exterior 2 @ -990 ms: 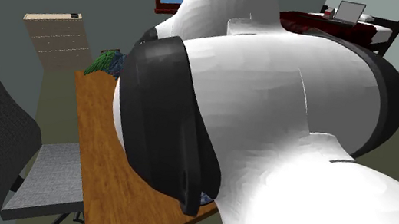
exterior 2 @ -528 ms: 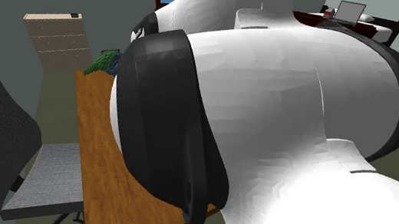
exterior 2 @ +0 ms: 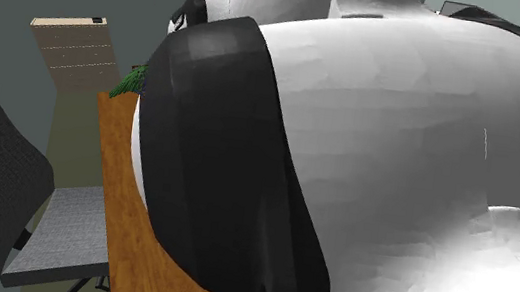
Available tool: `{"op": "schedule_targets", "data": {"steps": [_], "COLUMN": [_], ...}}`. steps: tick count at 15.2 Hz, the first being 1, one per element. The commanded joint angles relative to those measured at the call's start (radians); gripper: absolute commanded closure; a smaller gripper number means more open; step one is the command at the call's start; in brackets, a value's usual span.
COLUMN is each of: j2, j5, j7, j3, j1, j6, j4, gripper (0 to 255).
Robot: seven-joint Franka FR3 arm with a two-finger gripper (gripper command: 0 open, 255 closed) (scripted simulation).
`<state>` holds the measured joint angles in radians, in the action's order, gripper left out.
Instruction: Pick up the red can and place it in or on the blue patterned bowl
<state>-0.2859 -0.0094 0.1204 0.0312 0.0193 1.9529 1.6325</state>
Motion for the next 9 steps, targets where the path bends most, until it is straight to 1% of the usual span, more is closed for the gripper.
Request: {"op": "schedule_targets", "data": {"steps": [1, 5, 9], "j2": [0.077, 0.241, 0.400], "j5": [-0.002, -0.007, -0.015], "j7": [-0.004, -0.012, -0.020], "j3": [0.002, 0.007, 0.013], "j1": [0.002, 0.007, 0.012], "j6": [0.025, 0.061, 0.075], "j4": [0.101, 0.301, 0.474], "gripper": [255, 255, 255]}}
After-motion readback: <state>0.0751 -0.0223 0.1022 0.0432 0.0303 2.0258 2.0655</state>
